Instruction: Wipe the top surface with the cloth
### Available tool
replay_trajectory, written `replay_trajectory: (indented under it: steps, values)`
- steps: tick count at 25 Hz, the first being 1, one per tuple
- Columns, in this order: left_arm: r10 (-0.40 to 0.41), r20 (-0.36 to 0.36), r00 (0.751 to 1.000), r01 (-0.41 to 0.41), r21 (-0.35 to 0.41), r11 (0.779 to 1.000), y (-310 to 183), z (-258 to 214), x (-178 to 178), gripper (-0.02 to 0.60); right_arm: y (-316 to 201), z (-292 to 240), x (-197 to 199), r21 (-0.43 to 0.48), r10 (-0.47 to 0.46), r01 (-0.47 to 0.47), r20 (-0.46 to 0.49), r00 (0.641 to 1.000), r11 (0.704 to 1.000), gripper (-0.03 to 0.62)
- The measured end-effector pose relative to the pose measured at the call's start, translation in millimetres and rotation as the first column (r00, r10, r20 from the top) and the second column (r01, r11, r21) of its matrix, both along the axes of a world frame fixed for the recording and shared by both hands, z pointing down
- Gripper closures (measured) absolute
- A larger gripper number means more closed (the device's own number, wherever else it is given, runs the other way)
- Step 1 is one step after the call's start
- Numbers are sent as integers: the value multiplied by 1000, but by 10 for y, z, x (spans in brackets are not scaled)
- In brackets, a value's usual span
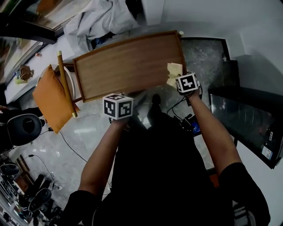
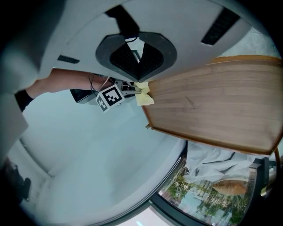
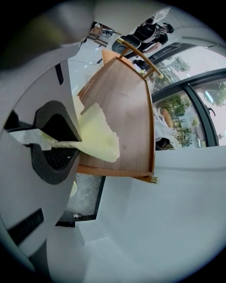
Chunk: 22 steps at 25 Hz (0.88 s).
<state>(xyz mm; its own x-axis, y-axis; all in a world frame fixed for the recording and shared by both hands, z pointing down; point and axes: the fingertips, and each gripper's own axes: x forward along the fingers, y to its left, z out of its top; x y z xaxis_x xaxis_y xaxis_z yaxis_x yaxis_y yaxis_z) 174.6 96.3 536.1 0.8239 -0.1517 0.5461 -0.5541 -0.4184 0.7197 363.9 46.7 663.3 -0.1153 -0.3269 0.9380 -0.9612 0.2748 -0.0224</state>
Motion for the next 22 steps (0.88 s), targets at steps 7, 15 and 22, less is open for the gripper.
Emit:
replay_trajectory:
  steps: [7,15,22]
  values:
    - [-24,-9,1000,24,7,1000,12,-12,-21,574,18,-81,55,31,-16,19,-88,996,999,562]
    - [-53,1,999,53,9,999,-47,20,-166,574,-176,-416,41,148,12,-15,16,1000,989,562]
    - [-96,0,995,96,83,992,-280,-229,-277,574,-508,-1438,-384,388,-93,-17,264,960,922,562]
